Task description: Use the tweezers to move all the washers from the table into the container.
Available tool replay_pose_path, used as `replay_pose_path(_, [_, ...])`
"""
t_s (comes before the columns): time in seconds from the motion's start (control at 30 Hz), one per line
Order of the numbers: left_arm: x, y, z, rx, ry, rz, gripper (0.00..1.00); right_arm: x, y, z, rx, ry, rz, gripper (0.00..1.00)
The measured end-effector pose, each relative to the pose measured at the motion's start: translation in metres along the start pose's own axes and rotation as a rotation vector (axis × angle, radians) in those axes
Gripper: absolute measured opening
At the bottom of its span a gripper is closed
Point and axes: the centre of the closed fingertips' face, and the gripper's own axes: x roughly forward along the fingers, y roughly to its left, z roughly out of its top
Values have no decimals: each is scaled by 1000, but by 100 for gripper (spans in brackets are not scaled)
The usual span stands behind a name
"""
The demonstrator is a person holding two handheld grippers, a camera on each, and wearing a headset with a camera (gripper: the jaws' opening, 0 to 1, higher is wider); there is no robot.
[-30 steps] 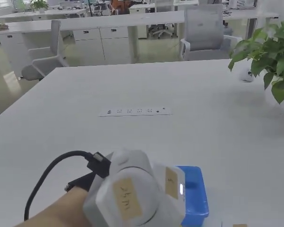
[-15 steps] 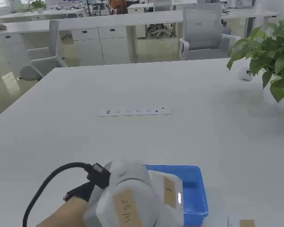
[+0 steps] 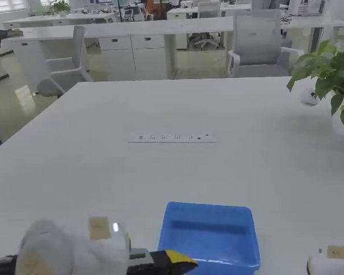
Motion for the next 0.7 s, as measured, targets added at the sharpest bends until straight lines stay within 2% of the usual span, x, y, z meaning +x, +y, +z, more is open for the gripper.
replay_pose_path(0.07, [-11,11,2,-47,-73,75,68,-2,-1,1,12,-10,-4,2])
replay_pose_path(0.1, [-18,19,1,-71,-104,132,72,-4,-2,2,19,-18,-6,2])
replay_pose_path(0.13, [-22,22,-1,-68,-113,160,75,-5,-2,3,26,-29,-6,2])
replay_pose_path(0.17, [-28,29,-1,-48,-132,211,77,-7,-3,5,30,-43,-7,3])
replay_pose_path(0.23, [-38,37,1,-46,-181,292,80,-12,-3,10,43,-72,2,3])
replay_pose_path(0.27, [-40,38,2,-49,-191,305,85,-16,-4,14,51,-91,-4,3])
replay_pose_path(0.37, [-54,54,9,-68,-290,438,93,-27,-10,23,65,-129,-31,3])
replay_pose_path(0.4, [-56,57,9,-70,-307,460,96,-29,-11,24,64,-136,-38,3])
replay_pose_path(0.43, [-58,61,7,-71,-309,487,98,-34,-13,30,61,-147,-57,3])
replay_pose_path(0.5, [-64,71,0,-56,-280,572,99,-43,-18,39,54,-166,-95,3])
replay_pose_path(0.53, [-68,76,0,-16,-275,609,99,-48,-21,46,50,-184,-118,3])
replay_pose_path(0.57, [-70,79,0,-12,-271,631,99,-51,-23,50,48,-192,-134,3])
replay_pose_path(0.7, [-75,80,2,2,-291,656,99,-59,-31,68,31,-211,-189,3])
